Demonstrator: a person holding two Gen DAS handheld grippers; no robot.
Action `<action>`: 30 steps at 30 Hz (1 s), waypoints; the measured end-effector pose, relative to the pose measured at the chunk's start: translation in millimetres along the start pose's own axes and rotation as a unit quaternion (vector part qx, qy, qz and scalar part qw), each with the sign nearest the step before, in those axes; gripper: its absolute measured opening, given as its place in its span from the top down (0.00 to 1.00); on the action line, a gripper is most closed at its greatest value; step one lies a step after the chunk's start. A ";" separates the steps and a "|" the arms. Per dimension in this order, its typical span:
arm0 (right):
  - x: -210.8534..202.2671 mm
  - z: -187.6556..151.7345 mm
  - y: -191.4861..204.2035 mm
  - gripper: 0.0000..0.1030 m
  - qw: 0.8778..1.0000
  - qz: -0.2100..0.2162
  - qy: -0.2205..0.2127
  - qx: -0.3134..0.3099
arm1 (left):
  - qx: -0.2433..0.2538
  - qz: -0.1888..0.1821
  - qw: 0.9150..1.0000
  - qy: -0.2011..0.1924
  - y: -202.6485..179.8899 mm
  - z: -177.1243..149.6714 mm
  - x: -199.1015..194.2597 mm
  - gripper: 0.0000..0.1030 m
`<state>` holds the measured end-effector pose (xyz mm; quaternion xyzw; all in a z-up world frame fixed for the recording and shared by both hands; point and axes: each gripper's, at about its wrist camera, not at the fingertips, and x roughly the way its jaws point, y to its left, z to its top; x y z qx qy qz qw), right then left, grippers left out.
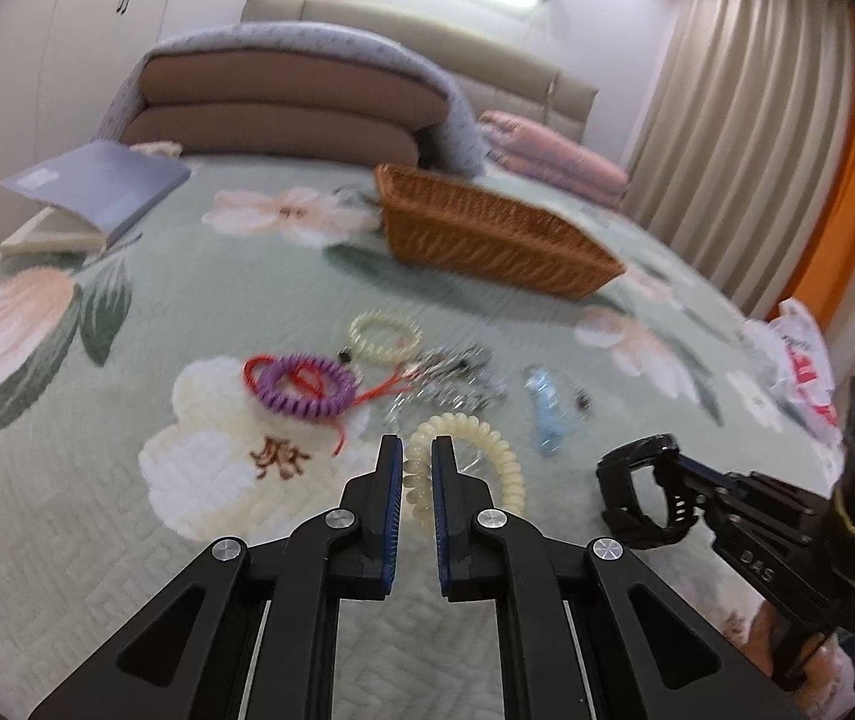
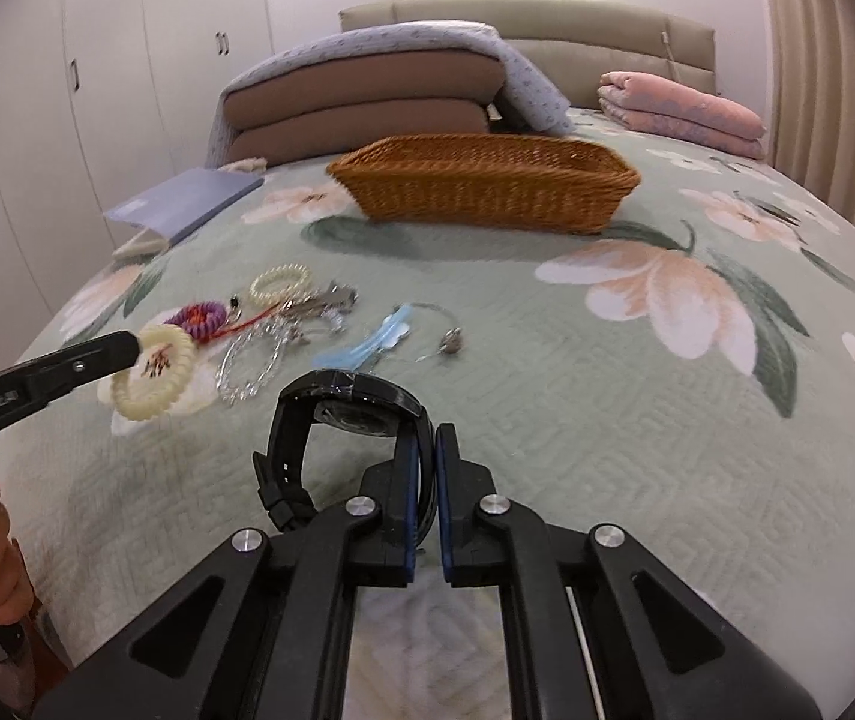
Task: Organize jewelry
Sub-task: 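Carry both items into the wicker basket and open both grippers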
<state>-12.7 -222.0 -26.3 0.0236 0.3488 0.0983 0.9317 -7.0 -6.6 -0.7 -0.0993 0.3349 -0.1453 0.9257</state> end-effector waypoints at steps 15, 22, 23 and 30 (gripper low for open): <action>4.8 154.4 -61.0 0.93 0.994 -0.032 -0.098 0.021 | 0.037 -0.047 0.994 -0.092 -44.7 164.8 39.8 0.91; 112.7 220.2 -104.6 0.93 0.994 -0.048 -0.069 0.075 | 0.006 -0.038 0.998 -0.047 -36.8 210.8 169.4 0.91; 127.2 222.5 -106.4 0.93 0.994 -0.051 -0.057 0.077 | 0.001 -0.037 0.999 -0.037 -34.6 210.7 184.2 0.91; 185.2 214.4 -122.0 0.93 0.994 -0.050 0.016 0.094 | -0.008 -0.026 0.999 0.019 -25.7 200.5 236.3 0.91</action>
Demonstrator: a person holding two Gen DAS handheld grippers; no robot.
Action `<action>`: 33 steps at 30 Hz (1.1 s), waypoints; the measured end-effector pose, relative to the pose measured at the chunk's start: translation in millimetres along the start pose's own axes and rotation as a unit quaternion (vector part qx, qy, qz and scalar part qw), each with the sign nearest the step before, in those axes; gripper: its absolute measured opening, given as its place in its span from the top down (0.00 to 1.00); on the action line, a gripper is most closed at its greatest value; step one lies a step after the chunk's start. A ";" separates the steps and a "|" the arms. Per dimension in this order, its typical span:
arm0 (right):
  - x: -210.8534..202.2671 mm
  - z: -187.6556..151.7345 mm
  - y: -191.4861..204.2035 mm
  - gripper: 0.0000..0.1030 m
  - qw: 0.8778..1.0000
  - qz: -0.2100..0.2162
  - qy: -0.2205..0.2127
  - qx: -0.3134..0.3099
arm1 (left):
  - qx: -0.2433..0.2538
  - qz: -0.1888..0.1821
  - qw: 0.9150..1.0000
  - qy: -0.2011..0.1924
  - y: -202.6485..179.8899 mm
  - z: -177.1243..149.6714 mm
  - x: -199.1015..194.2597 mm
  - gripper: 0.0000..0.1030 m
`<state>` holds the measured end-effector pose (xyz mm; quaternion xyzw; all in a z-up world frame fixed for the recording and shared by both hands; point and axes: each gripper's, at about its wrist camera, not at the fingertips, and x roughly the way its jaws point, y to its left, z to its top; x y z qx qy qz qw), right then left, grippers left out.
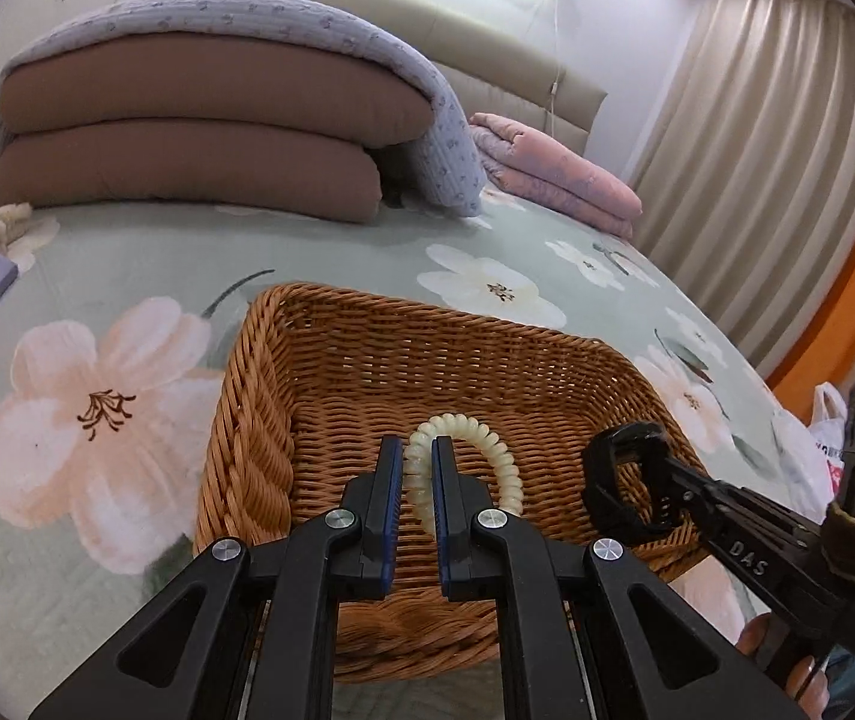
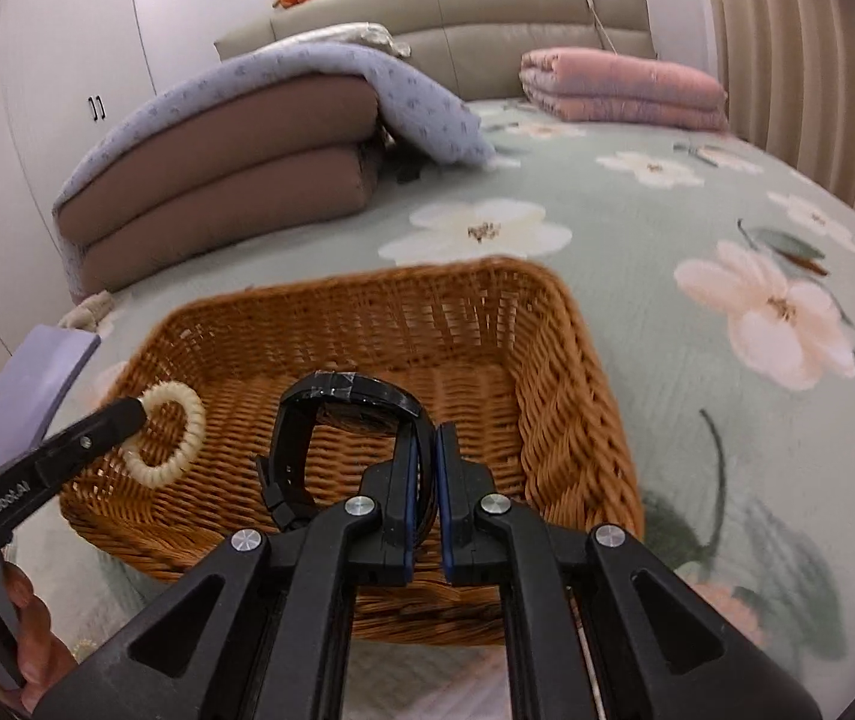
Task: Organize jewelry
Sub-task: 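Carry both items into the wicker basket and open both grippers, then grasp the purple coiled hair tie with the left gripper while the right gripper grasps the silver hoop earring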
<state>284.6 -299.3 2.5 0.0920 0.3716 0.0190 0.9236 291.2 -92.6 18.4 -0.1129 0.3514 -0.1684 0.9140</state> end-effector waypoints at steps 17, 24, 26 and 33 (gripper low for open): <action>-129.0 -41.5 6.9 0.58 0.995 0.047 -0.088 -0.015 | 0.049 -0.013 0.994 -0.099 -15.7 -31.5 -173.3 0.35; -197.5 -103.3 39.6 0.57 0.989 0.063 -0.124 -0.054 | 0.030 0.027 0.986 -0.163 14.7 -95.4 -279.9 0.33; -208.2 -120.3 44.6 0.57 0.987 0.064 -0.138 -0.059 | 0.020 0.036 0.985 -0.170 25.5 -112.6 -295.3 0.33; -177.8 -148.4 53.3 0.57 0.990 0.064 -0.103 -0.074 | -0.034 0.060 0.993 -0.098 81.2 -147.0 -261.1 0.33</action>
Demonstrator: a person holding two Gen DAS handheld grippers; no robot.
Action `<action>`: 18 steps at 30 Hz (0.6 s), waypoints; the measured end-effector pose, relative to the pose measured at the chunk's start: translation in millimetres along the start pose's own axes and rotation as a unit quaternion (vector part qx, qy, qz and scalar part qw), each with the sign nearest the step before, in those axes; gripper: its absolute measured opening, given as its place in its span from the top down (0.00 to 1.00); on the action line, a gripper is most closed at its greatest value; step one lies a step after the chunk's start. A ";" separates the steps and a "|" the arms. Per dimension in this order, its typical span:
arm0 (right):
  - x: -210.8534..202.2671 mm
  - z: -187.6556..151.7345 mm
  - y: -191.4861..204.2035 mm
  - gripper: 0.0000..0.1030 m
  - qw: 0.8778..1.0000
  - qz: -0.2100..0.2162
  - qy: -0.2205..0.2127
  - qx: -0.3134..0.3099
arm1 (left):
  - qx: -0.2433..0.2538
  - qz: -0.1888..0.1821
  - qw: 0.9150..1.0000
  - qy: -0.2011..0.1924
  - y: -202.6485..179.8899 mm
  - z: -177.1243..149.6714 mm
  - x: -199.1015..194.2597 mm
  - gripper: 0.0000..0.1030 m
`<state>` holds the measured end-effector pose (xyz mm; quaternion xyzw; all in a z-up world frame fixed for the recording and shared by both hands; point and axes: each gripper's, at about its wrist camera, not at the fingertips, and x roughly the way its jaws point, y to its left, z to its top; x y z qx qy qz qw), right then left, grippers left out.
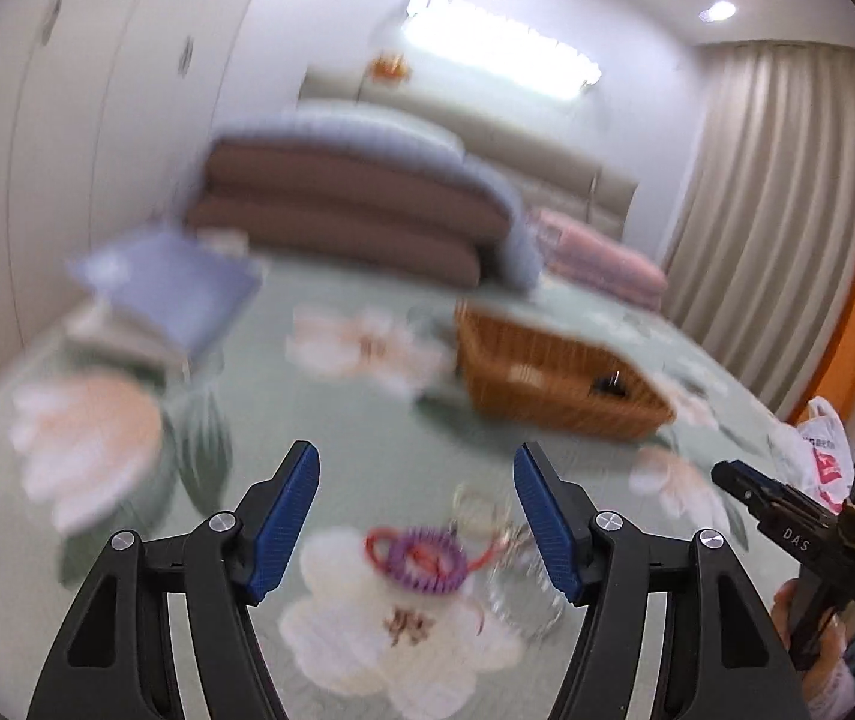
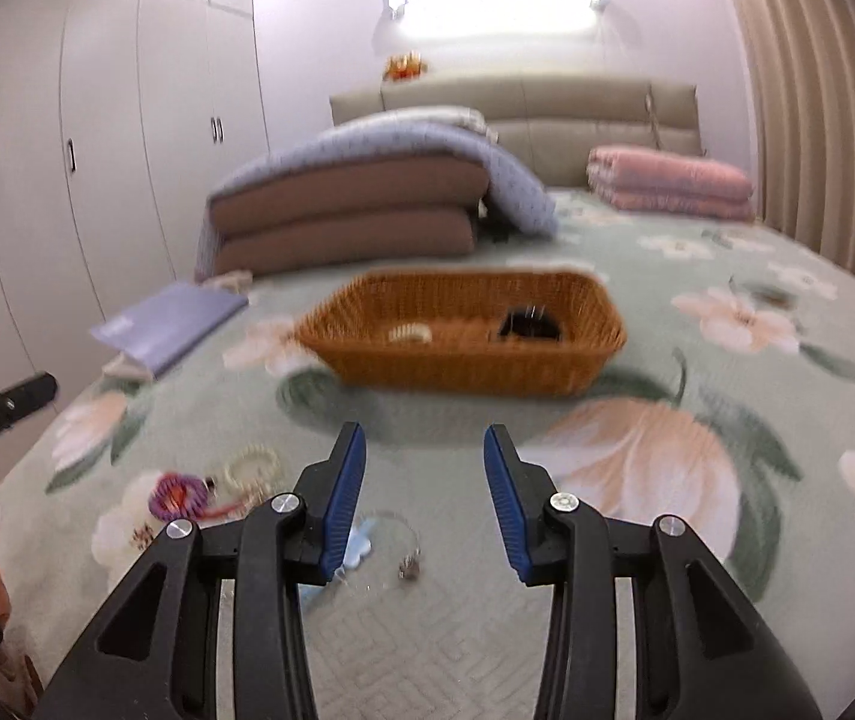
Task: Organize jewelry
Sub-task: 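Grasp the purple coiled hair tie with the left gripper while the right gripper grasps the silver hoop earring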
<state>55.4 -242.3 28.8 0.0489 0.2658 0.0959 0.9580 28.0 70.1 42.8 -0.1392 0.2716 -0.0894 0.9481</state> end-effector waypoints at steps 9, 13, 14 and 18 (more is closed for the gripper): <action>49.0 -19.6 -21.1 0.57 0.995 0.009 0.097 0.023 | -0.009 0.029 0.992 0.124 7.7 -37.7 64.3 0.57; 58.8 -23.9 -17.9 0.57 0.993 0.013 0.120 0.011 | -0.012 0.035 0.989 0.140 7.7 -44.9 71.5 0.58; 60.9 -25.0 -15.1 0.57 0.992 0.012 0.125 0.005 | -0.015 0.035 0.990 0.139 8.8 -45.5 70.6 0.58; 71.5 -31.4 -6.6 0.60 0.987 0.001 0.157 -0.017 | -0.020 0.030 0.989 0.143 8.9 -44.9 71.1 0.59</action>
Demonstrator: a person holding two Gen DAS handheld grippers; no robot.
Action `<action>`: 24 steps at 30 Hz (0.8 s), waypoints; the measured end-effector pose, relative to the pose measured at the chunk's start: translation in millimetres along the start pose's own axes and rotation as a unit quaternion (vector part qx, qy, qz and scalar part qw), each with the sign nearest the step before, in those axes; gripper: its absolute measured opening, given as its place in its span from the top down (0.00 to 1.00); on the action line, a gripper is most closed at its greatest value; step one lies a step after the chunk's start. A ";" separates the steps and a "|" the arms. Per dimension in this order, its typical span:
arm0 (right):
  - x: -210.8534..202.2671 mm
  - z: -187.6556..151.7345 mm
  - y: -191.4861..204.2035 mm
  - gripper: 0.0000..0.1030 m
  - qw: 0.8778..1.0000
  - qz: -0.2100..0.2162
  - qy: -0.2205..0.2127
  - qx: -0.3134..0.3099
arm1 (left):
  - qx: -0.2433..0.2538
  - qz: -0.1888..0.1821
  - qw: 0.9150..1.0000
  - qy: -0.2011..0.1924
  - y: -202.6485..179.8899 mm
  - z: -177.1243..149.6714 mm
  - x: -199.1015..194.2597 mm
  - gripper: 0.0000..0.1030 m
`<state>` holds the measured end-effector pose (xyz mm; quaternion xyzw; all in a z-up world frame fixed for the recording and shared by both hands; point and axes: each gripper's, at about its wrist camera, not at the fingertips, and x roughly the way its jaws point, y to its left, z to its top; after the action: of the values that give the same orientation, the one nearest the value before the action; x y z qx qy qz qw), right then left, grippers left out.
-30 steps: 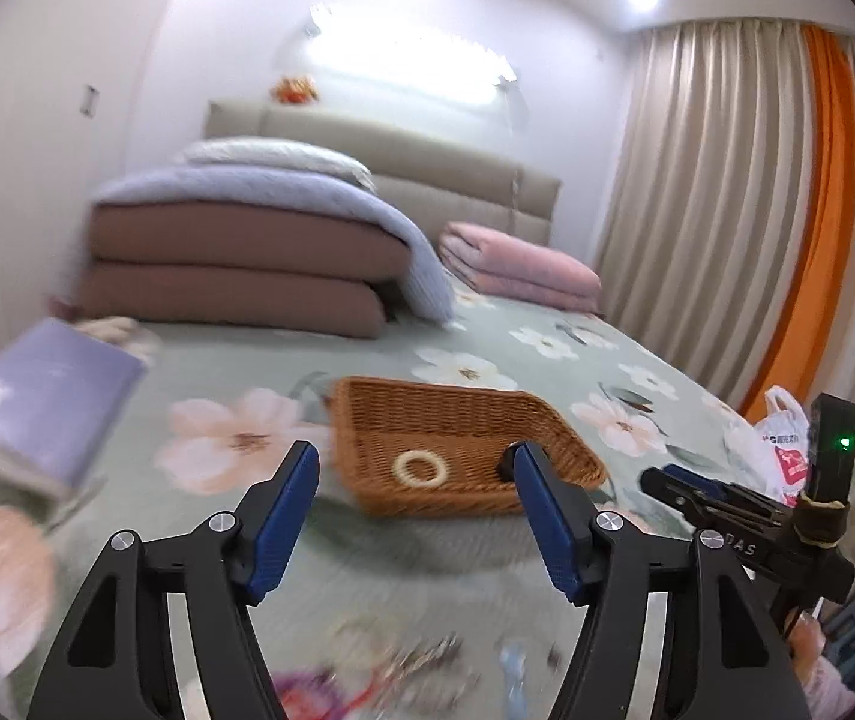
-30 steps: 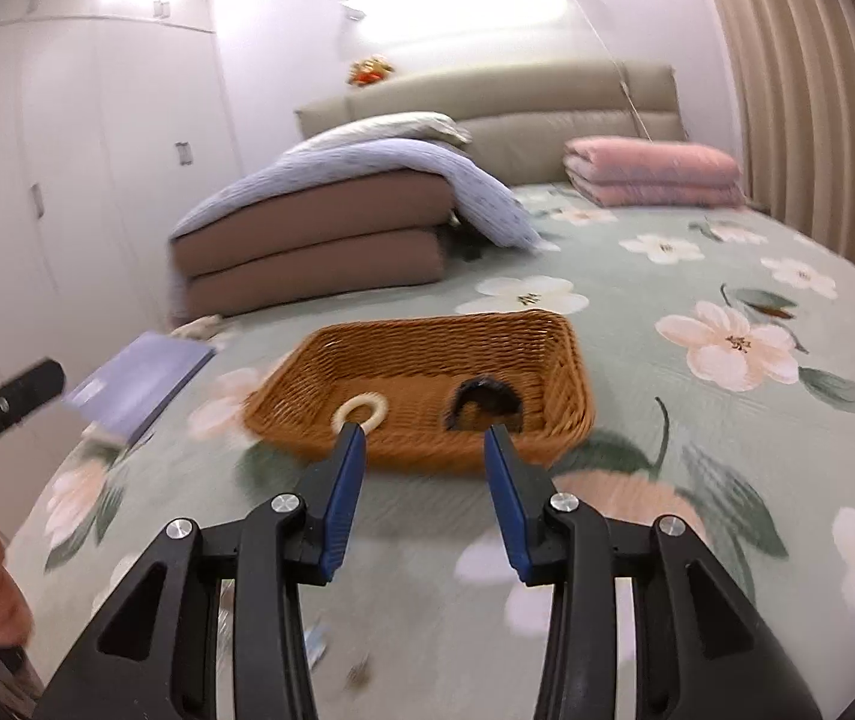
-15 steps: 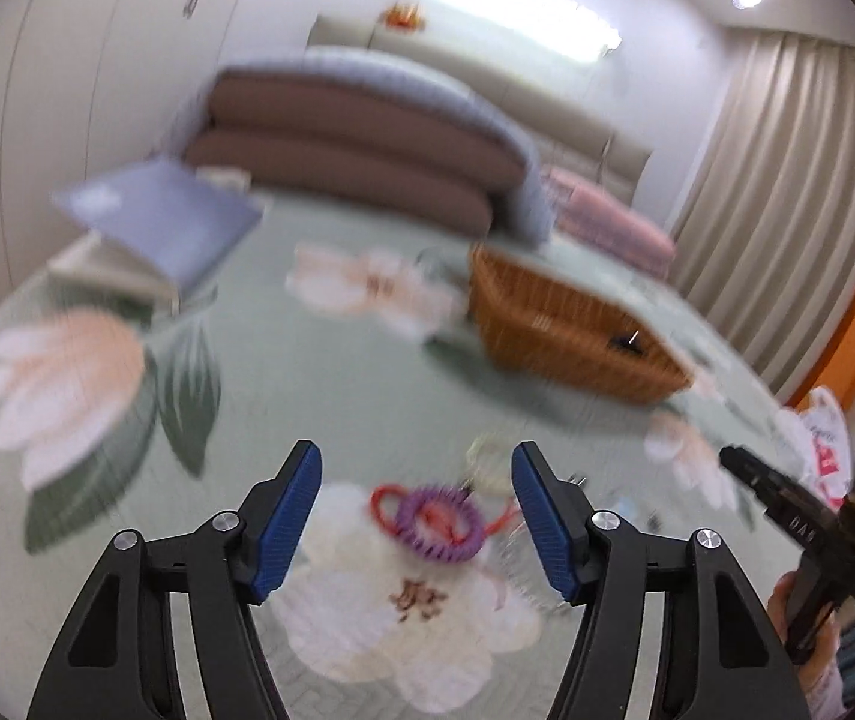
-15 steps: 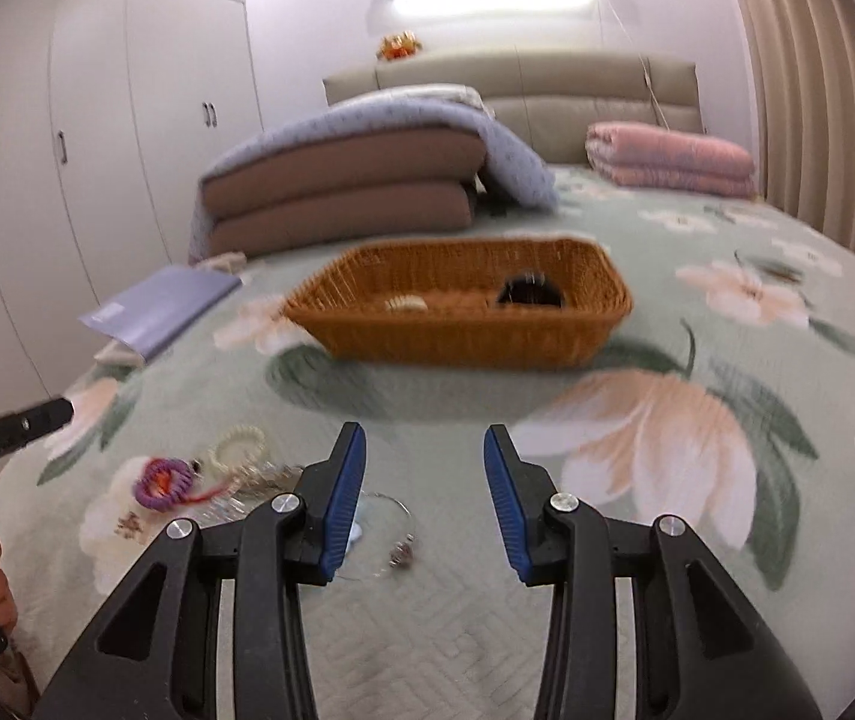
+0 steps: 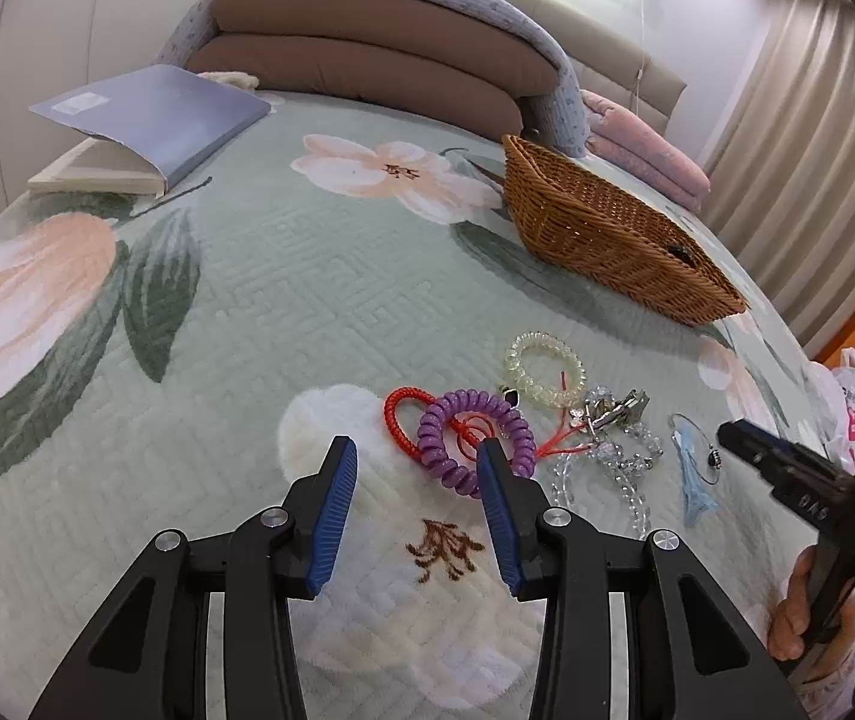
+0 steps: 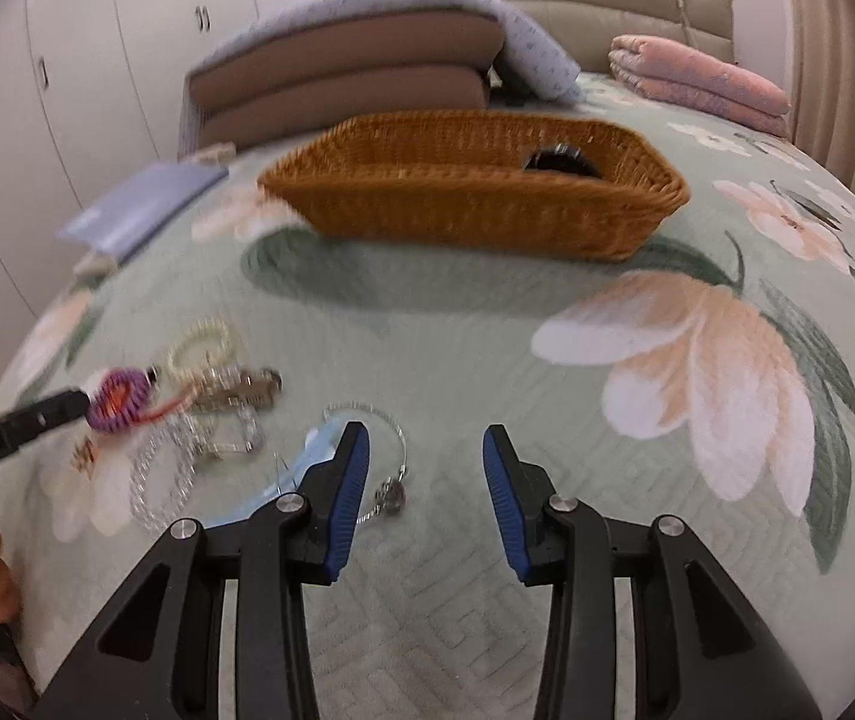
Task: Organize jewelry
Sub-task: 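Grasp the purple coiled hair tie with the left gripper while the right gripper grasps the silver hoop earring, then carry both items over the wicker basket and open both grippers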
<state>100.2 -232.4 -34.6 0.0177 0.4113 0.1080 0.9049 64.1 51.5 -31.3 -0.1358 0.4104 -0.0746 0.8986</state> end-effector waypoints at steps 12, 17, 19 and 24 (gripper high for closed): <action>9.6 -11.2 20.5 0.88 0.998 -0.026 0.027 -0.048 | 0.047 0.032 0.998 0.007 -23.2 -3.5 13.1 0.83; 5.5 -12.4 21.9 0.89 0.998 -0.028 0.016 -0.049 | 0.063 0.048 0.997 -0.006 -28.9 -5.3 10.0 0.89; 0.2 -11.2 17.3 0.89 0.999 -0.015 0.004 -0.038 | 0.056 0.046 0.997 -0.015 -25.9 -4.3 6.4 0.89; -8.3 -7.5 9.5 0.89 1.000 -0.005 -0.018 -0.016 | 0.041 0.026 0.998 -0.038 -19.9 -0.6 -4.9 0.90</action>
<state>87.6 -225.3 -32.3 0.0029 0.3930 0.1093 0.9130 60.0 33.7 -22.1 -0.0905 0.3761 -0.0625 0.9200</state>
